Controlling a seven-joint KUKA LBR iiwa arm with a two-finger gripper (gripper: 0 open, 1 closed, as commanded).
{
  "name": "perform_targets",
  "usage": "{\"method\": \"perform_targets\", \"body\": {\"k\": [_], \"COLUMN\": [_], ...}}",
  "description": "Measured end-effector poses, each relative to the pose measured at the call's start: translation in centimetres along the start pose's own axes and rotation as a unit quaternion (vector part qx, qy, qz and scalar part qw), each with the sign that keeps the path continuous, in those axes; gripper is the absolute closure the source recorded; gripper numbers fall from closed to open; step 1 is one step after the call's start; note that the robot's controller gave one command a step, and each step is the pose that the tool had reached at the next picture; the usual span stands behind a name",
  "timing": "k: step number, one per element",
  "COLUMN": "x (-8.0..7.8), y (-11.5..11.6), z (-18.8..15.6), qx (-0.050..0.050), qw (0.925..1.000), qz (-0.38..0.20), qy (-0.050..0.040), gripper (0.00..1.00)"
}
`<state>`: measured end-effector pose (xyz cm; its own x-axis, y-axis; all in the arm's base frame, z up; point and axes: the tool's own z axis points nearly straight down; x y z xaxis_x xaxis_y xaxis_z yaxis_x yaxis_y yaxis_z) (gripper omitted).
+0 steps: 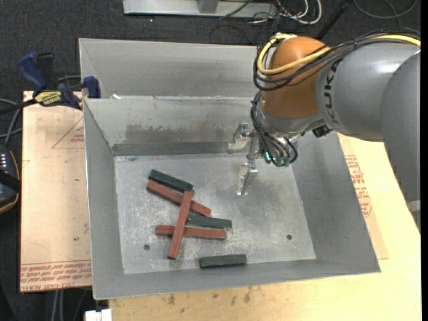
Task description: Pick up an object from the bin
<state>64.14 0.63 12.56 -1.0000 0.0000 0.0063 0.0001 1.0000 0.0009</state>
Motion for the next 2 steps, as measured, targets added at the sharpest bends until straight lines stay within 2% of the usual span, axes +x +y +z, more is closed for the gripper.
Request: {"method": "perform_targets", "body": {"k": [1, 2], "x": [-0.2, 1.7], "y": [0.0, 3.2], "z": [-0.5, 0.2], "qx": [0.0, 0.002], "qw": [1.0, 0.9978], "qz": [0.0, -0.066], "qy": [-0.0039, -0.0045], "gripper": [0.0, 0.0]}}
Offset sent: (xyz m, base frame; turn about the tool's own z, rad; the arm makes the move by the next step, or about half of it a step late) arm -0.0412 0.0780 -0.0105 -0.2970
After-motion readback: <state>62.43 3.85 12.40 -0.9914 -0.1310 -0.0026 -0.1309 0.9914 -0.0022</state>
